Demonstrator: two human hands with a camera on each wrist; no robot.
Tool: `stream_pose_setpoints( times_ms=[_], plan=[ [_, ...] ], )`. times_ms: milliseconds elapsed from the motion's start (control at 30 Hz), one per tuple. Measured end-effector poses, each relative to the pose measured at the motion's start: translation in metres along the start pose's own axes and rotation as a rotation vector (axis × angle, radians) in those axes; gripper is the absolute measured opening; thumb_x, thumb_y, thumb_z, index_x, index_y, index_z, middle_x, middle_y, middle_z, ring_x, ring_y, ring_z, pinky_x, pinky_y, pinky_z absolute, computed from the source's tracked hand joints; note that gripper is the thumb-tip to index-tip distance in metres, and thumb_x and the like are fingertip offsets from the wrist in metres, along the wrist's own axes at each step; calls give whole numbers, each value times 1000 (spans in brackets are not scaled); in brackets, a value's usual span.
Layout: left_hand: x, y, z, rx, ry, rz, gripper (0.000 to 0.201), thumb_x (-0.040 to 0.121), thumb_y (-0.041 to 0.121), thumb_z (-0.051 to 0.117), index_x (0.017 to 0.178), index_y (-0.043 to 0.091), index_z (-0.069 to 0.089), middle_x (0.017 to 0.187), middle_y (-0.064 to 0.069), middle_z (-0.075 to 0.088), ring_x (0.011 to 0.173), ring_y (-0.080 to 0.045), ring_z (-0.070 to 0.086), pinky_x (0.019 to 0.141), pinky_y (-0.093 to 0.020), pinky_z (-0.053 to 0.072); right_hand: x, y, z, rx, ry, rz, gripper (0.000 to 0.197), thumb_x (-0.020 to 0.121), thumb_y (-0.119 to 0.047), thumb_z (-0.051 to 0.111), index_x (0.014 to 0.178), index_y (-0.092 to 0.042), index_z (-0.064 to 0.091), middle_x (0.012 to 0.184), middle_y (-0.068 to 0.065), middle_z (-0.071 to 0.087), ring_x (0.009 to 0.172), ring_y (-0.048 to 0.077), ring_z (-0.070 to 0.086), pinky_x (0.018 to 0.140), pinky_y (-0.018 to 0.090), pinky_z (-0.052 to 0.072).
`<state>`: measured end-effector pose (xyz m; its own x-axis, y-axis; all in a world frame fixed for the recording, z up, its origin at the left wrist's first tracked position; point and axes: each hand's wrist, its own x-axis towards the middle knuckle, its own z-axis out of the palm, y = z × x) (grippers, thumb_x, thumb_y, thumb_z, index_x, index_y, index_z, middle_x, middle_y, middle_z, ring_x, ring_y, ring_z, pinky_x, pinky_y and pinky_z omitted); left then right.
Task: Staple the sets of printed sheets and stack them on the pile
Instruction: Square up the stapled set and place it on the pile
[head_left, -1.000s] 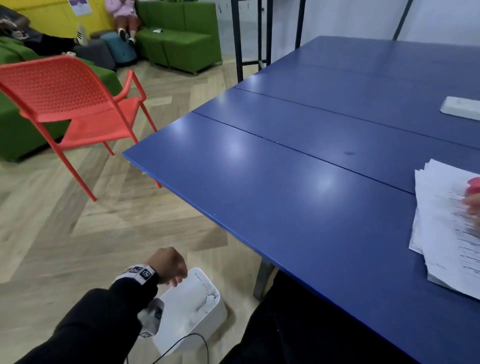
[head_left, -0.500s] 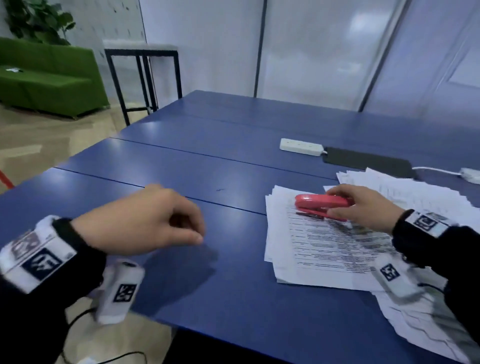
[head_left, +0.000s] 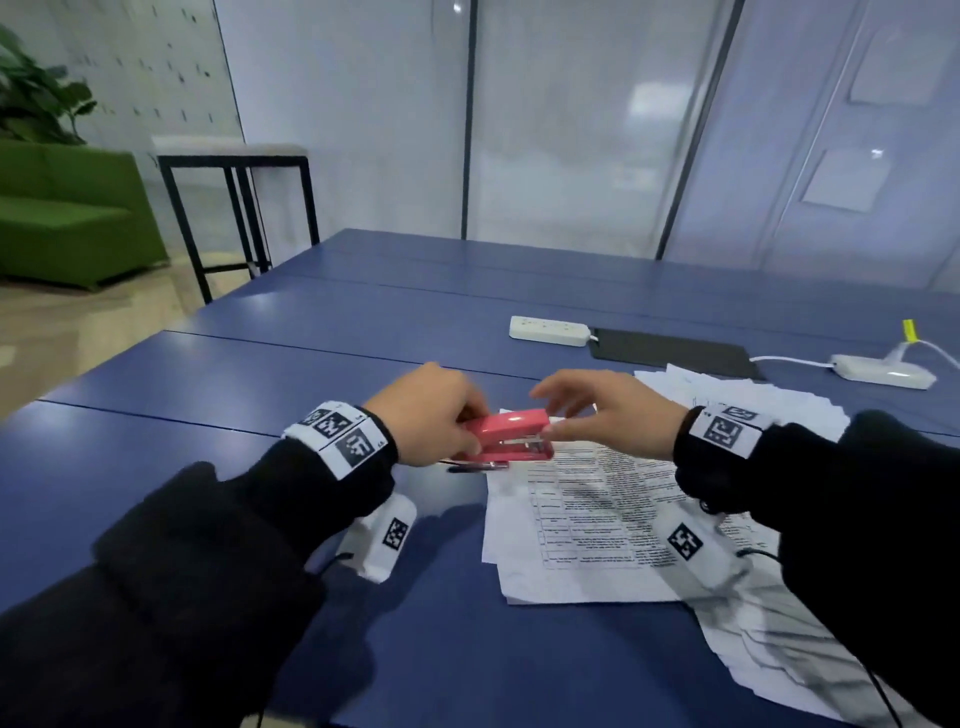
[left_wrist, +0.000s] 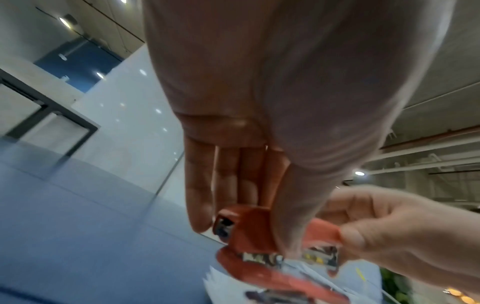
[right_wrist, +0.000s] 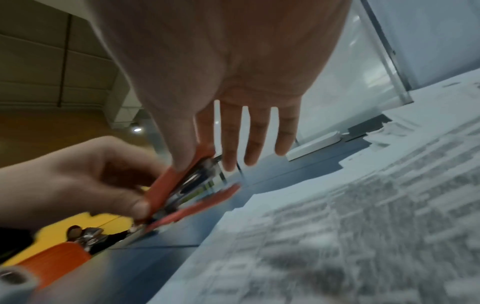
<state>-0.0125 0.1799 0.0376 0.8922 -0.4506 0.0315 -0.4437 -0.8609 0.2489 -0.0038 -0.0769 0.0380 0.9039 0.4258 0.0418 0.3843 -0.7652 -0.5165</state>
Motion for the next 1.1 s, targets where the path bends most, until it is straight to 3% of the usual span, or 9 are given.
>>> stream_pose_setpoints(
  times_ms=[200, 400, 500, 633, 733, 833, 900, 967, 1100],
  plan=[
    [-39, -88, -27, 114, 41, -352, 17, 73, 37, 85, 86, 31, 76, 83, 8, 76, 83, -19, 68, 78, -32, 56, 24, 36, -21, -505, -345, 368, 104, 74, -59, 85, 156, -26, 31, 155, 0, 48, 135, 25, 51, 104, 32, 40],
    [-61, -124, -10, 108, -27, -473, 17, 73, 32, 86, 75, 33, 70, 81, 11, 75, 83, -15, 68, 78, -29, 56, 35, 44, -19, -582, -382, 394, 105, 62, -57, 94, 146, -29, 39, 111, -8, 55, 104, 19, 56, 86, 30, 43],
    [-59, -125, -4, 101, -54, -471, 20, 74, 37, 86, 87, 32, 72, 94, 8, 75, 92, -20, 68, 83, -30, 55, 35, 42, -17, -550, -374, 373, 72, 61, -48, 97, 117, -28, 55, 106, -8, 67, 93, 16, 62, 76, 27, 46],
    [-56, -119, -9, 5, 30, -443, 74, 76, 48, 87, 139, 23, 60, 129, 4, 68, 115, -18, 63, 98, -31, 48, 24, 35, -38, -347, -432, 326, 27, 71, -36, 94, 83, -21, 75, 78, -6, 78, 64, 8, 67, 70, 25, 54],
    [-59, -96, -23, -368, 219, -334, 74, 72, 56, 85, 135, 22, 65, 123, 6, 71, 112, -8, 66, 101, -26, 48, 5, 19, -75, -39, -303, 259, 24, 72, -25, 92, 87, -11, 78, 83, 3, 80, 66, 11, 69, 68, 25, 54],
    [-63, -72, -29, -868, 163, -187, 93, 54, 73, 87, 132, 29, 64, 122, 5, 74, 115, -8, 69, 102, -27, 53, -14, 10, -112, 336, -101, 202, 35, 69, -21, 87, 99, -6, 78, 97, 13, 80, 82, 26, 76, 74, 31, 62],
    [-62, -55, -24, -1100, 70, -128, 101, 48, 68, 94, 134, 32, 58, 128, 6, 72, 120, -13, 69, 101, -32, 56, -21, 11, -124, 576, 24, 167, 53, 63, -29, 93, 109, -9, 77, 111, 16, 77, 99, 33, 75, 88, 44, 62],
    [-50, -39, -15, -1223, 66, -87, 84, 65, 45, 92, 139, 28, 55, 133, 3, 70, 124, -18, 67, 102, -38, 55, -24, 11, -122, 780, 132, 124, 63, 59, -29, 95, 115, -10, 76, 120, 18, 74, 105, 33, 73, 94, 49, 58],
    [-16, 4, -6, -1337, 387, -70, 29, 96, 9, 69, 125, 9, 68, 122, -9, 75, 113, -25, 71, 100, -47, 56, -25, 1, -88, 976, 308, 76, 36, 81, -12, 75, 117, -7, 71, 117, 15, 75, 98, 27, 74, 92, 47, 60]
  ],
)
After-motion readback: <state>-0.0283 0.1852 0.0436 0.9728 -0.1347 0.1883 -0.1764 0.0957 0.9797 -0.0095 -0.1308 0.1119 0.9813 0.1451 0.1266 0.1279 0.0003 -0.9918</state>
